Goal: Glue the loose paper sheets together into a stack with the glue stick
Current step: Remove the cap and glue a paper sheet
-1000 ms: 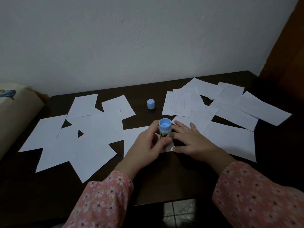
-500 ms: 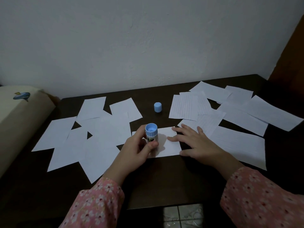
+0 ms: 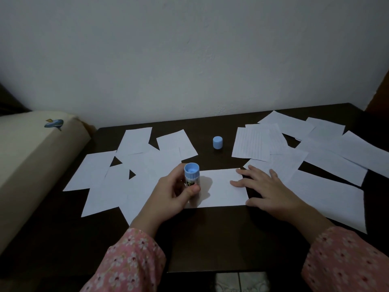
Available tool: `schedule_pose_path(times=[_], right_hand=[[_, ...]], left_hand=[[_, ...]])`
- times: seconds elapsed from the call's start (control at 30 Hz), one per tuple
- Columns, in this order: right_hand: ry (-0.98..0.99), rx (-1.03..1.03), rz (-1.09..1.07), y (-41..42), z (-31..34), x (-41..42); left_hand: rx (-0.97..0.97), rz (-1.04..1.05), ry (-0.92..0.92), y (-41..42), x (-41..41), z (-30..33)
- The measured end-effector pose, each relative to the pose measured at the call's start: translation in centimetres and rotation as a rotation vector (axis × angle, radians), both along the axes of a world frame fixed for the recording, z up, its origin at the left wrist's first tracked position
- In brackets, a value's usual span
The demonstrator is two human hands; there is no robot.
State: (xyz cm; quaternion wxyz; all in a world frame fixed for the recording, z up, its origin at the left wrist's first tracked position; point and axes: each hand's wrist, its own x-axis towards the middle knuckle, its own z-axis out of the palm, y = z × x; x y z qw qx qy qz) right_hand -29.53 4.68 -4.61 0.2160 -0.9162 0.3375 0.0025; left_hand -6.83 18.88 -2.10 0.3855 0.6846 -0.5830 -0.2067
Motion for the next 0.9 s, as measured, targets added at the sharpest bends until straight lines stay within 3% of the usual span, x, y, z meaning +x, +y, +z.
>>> schedule_pose_path(times=[0.2,0.33,0.5,0.6,0.73,0.9], right_hand=[[-0.006,0.007,-0.011,0.0,-0.1,0.0],[-0.028,0.022,-0.016,0.1,0.0,-0.1],[-0.059,0.012,-0.013,0.4,0.0,-0.3],[-0.073,-0.001,0.009,0.5,0.0,-0.5],[-0.01,-0.034,0.029,0.5,0.2,-0.4],[-0.02,-0.025,0.012,0.3,0.0,-0.3]], left_hand=[[-0.012,0.046,0.089,0.1,0.9,0.0],[-0.156,0.197,0.366,-0.3,0.6,0.9],[-0.269,0.332,0.51,-2.5,0.3,1.2],[-0.233,0.356,0.588,-4.1,-0.8,1.3],[-0.028,0.162,0.368,-6.1,-2.6,0.8],[0.026,0.029,0.153,-8.1,-4.4,0.3]])
